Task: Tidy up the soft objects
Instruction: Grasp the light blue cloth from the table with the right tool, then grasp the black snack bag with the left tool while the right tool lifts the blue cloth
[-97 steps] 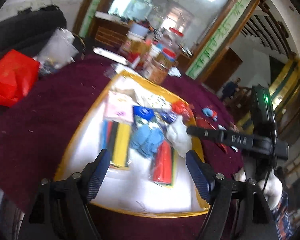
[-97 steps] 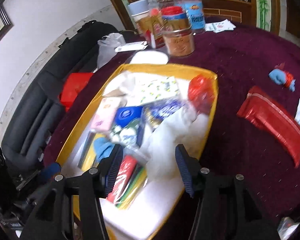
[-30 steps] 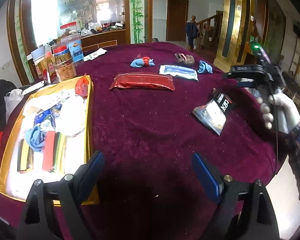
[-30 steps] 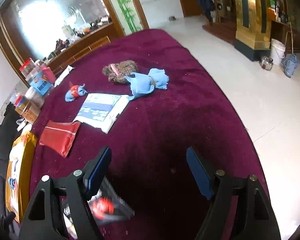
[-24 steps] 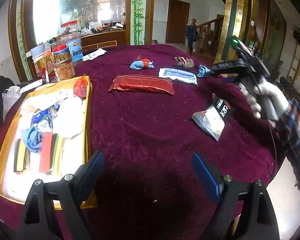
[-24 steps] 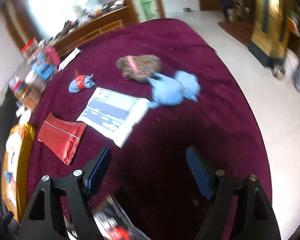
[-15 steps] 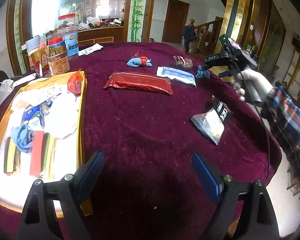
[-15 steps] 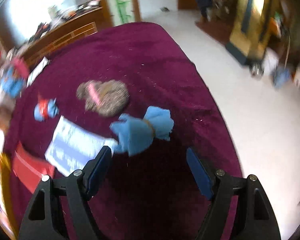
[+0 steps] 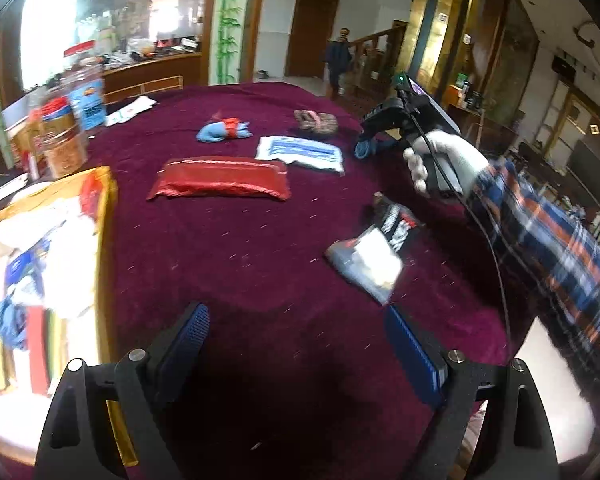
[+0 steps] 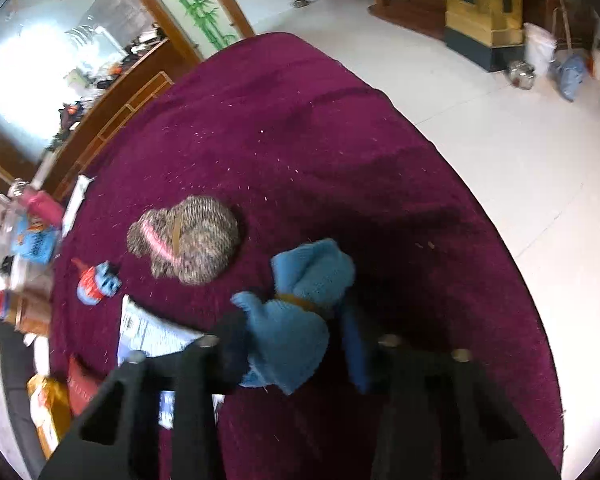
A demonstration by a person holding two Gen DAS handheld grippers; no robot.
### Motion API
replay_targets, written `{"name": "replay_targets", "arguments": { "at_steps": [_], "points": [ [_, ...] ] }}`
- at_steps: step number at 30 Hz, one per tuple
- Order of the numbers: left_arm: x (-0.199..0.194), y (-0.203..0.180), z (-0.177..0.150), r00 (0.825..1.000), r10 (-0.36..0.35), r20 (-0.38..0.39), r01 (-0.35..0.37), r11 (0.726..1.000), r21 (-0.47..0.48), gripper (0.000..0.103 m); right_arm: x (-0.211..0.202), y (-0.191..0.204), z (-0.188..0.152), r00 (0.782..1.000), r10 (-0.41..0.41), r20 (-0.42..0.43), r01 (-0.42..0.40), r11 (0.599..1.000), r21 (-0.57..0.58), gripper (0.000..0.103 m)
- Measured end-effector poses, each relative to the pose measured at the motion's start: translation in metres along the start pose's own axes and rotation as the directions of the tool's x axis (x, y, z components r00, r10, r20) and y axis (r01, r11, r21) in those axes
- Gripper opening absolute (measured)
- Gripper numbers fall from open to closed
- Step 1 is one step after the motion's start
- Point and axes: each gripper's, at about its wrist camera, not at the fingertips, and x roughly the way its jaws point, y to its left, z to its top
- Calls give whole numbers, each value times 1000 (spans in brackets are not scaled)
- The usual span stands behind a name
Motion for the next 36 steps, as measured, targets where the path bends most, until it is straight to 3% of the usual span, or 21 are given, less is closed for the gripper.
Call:
{"name": "replay_targets", "arguments": {
  "at_steps": [3, 7, 11, 14, 19, 20, 21, 22, 24, 31, 34, 36],
  "points": [
    [14, -15, 18, 999, -31, -11, 31, 999, 36, 92, -20, -15, -12, 1000, 17, 19, -16, 1000, -19, 32],
    [44, -46, 38, 998, -50, -32, 54, 986, 155, 95, -56, -29, -39, 995, 87, 40, -84, 994, -71, 32],
    [87, -74, 53, 997, -21, -73, 41, 958, 284, 95, -85, -40, -67, 984, 172, 34, -168, 980, -109, 32],
    [117, -91, 58, 996, 42, -77, -11, 932, 362, 95, -101, -42, -86, 979, 200, 42, -192, 971, -141, 32],
    [146, -108, 53, 990, 91, -104, -39, 904, 426, 93, -123, -46, -111, 972, 231, 43, -220, 958, -184, 32],
    [148, -110, 51, 989, 96, -111, -40, 904, 425, 85, -127, -46, -115, 970, 238, 45, -225, 956, -189, 32],
    [148, -110, 51, 990, 65, -123, -9, 912, 410, 63, -130, -46, -119, 969, 243, 45, -231, 954, -190, 33],
    [146, -109, 51, 988, 34, -148, 24, 926, 377, 53, -132, -46, -122, 967, 250, 44, -238, 952, -191, 33],
    [140, -106, 53, 989, 25, -146, 28, 936, 352, 46, -135, -46, -128, 965, 260, 42, -248, 950, -189, 33],
    [74, -74, 51, 994, -103, -43, 109, 980, 166, 44, -141, -21, -150, 956, 292, 22, -279, 933, -226, 33],
    [37, -49, 45, 992, -126, 23, 124, 988, 94, 44, -146, 2, -161, 950, 312, 7, -299, 917, -263, 33],
    [3, -22, 34, 991, -102, 85, 99, 994, 37, 44, -149, 21, -168, 946, 324, -4, -311, 904, -293, 33]
  ]
}}
